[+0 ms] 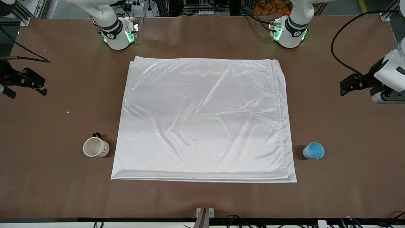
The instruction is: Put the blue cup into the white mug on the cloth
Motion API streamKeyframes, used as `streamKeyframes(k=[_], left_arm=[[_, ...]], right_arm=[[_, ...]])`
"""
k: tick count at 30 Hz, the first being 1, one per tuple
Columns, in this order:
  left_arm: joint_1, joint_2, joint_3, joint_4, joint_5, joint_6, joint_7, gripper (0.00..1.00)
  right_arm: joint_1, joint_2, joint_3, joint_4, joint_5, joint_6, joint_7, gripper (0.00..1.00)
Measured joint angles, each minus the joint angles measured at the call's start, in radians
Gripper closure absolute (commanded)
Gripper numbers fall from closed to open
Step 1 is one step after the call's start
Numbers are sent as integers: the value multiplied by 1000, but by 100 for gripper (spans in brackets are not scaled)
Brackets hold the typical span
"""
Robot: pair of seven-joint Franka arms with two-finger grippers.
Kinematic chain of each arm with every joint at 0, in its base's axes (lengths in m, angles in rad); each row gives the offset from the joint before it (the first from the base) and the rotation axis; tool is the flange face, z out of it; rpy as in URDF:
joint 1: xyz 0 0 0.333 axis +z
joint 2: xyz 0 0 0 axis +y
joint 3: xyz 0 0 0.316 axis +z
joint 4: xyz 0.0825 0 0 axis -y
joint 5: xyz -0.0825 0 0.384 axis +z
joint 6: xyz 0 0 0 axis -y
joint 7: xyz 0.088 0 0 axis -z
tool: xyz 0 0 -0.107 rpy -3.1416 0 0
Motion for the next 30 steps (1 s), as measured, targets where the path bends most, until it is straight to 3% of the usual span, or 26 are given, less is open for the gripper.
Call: streamKeyframes(k=[14, 30], left_arm=[[0, 30, 0, 1, 0, 4, 0, 0], [8, 263, 34, 19, 4, 199, 0, 0]], right_arm=[[-2, 2, 0, 0, 7, -70, 0, 0], [-2, 22, 0, -3, 24, -115, 0, 0]])
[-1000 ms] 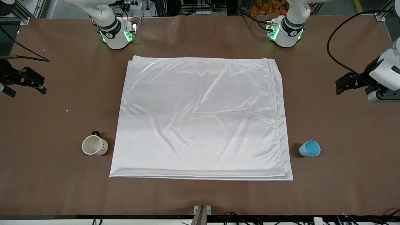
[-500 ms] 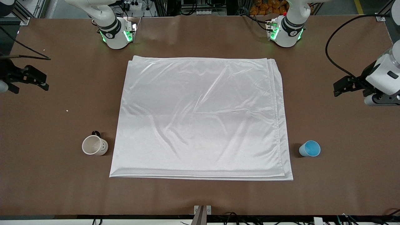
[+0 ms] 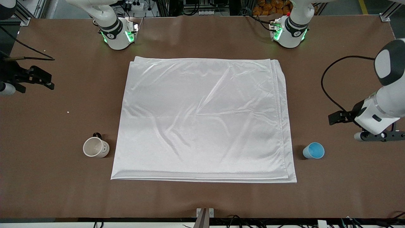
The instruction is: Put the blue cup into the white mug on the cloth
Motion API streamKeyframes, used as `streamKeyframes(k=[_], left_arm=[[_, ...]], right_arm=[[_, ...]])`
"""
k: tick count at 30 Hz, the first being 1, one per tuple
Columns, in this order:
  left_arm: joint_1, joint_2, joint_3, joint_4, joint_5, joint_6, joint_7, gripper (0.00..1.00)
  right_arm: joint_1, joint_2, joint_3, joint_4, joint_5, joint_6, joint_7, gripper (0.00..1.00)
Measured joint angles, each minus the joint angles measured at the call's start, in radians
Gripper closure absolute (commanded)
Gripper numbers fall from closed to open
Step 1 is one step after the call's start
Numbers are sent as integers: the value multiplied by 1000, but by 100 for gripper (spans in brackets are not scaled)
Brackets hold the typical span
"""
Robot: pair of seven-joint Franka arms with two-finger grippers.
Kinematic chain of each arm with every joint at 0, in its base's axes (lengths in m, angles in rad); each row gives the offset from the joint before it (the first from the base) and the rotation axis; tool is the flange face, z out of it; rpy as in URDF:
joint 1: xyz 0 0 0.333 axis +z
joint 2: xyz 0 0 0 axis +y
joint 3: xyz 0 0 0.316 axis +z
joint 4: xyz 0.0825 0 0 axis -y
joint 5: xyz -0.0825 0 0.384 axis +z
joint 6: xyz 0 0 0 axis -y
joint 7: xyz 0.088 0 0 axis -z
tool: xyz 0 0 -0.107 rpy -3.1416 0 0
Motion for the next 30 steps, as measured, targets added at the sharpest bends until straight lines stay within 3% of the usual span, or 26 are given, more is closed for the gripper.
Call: streamKeyframes(k=[9, 17, 30], left_arm=[[3, 174, 36, 4, 0, 131, 12, 0], [4, 259, 43, 11, 0, 215, 35, 0], [29, 298, 47, 13, 0, 263, 40, 0]], right_arm=[[-1, 62, 0, -5, 2, -21, 0, 0], [0, 119, 0, -46, 4, -26, -4, 0], [3, 213, 1, -221, 5, 218, -5, 0]])
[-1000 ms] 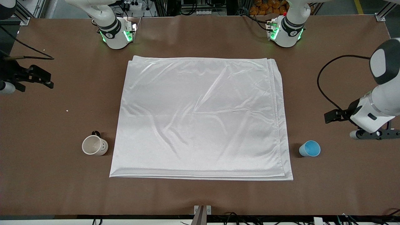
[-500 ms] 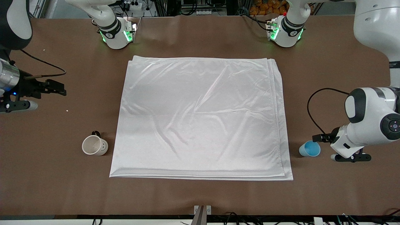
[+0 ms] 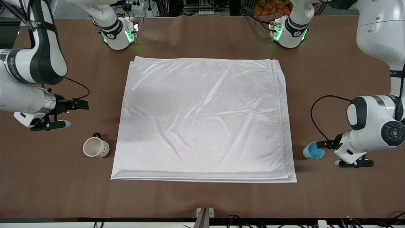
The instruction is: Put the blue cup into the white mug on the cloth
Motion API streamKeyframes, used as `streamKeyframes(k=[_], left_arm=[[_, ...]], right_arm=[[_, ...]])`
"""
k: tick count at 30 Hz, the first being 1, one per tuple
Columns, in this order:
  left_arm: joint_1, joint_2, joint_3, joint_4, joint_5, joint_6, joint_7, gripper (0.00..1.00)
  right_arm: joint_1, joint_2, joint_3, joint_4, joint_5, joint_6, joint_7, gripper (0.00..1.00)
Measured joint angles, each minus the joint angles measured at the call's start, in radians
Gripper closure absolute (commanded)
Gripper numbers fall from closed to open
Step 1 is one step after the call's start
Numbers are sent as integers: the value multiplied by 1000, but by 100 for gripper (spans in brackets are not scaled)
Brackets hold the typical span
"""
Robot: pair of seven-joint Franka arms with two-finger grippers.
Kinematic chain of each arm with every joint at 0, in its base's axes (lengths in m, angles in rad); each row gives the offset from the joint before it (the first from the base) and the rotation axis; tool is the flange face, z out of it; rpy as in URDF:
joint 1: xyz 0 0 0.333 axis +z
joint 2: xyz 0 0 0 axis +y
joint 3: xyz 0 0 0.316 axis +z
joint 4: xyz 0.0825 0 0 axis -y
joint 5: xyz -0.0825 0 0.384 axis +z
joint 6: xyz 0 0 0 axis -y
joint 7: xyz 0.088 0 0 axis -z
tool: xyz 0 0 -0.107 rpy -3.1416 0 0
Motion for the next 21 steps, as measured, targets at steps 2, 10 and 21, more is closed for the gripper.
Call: streamKeyframes(k=[2, 10, 21], left_arm=[[4, 7, 0, 0, 0, 4, 0, 0], [8, 37, 0, 0, 0, 36, 1, 0], [8, 71, 0, 1, 0, 88, 1, 0]], right_arm=[[0, 20, 0, -3, 0, 25, 0, 0], [-4, 91, -1, -69, 0, 224, 0, 1], [-6, 178, -2, -128, 0, 402, 0, 16]])
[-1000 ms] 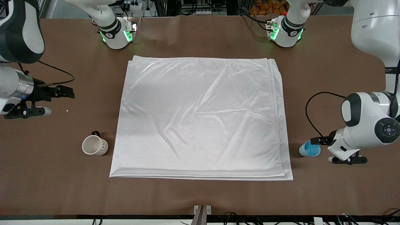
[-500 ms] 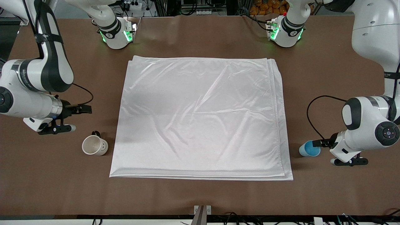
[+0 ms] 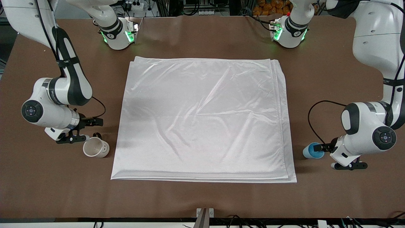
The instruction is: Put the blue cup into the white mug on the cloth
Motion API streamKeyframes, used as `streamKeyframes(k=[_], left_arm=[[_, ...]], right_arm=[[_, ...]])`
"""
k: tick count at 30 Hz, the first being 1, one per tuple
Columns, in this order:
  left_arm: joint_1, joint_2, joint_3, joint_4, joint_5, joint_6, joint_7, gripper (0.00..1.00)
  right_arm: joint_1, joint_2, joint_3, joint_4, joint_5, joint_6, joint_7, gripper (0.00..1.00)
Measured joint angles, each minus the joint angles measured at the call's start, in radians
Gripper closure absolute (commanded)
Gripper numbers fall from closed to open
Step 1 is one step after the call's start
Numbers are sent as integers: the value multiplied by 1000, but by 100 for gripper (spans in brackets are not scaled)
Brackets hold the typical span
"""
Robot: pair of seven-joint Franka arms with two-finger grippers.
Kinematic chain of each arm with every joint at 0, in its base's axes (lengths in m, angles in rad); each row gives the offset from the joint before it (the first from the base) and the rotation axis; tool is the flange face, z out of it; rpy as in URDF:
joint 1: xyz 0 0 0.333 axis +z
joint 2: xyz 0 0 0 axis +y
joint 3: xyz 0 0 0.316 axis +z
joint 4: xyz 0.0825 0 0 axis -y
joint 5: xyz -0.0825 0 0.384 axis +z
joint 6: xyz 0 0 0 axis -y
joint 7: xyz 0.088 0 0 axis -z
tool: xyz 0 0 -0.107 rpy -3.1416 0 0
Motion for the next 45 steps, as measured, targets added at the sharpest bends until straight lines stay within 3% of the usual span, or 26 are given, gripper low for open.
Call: streamKeyframes(k=[2, 6, 8, 10, 11, 21, 27, 31, 45], left_arm=[[0, 7, 0, 0, 0, 7, 0, 0], [0, 18, 0, 0, 0, 16, 0, 49], [0, 22, 0, 0, 0, 19, 0, 78], [0, 25, 0, 1, 0, 22, -4, 97], [0, 25, 0, 1, 0, 23, -12, 100], [-4, 27, -2, 1, 0, 23, -55, 100], [-4, 25, -8, 9, -1, 21, -55, 100], [-3, 26, -8, 11, -1, 21, -55, 100], [-2, 14, -5, 28, -1, 21, -55, 100]], right_arm=[[0, 16, 0, 0, 0, 27, 0, 19], [1, 47, 1, 0, 0, 79, 0, 20], [1, 59, 0, 0, 0, 96, 0, 20], [0, 68, 0, 0, 1, 111, 0, 23], [0, 71, 0, 0, 2, 117, 0, 24], [1, 93, 1, 0, 17, 183, 0, 49], [3, 103, 2, 1, 19, 198, 0, 74], [4, 104, 3, 2, 19, 198, 0, 99], [11, 95, 7, 44, 21, 159, 1, 100]])
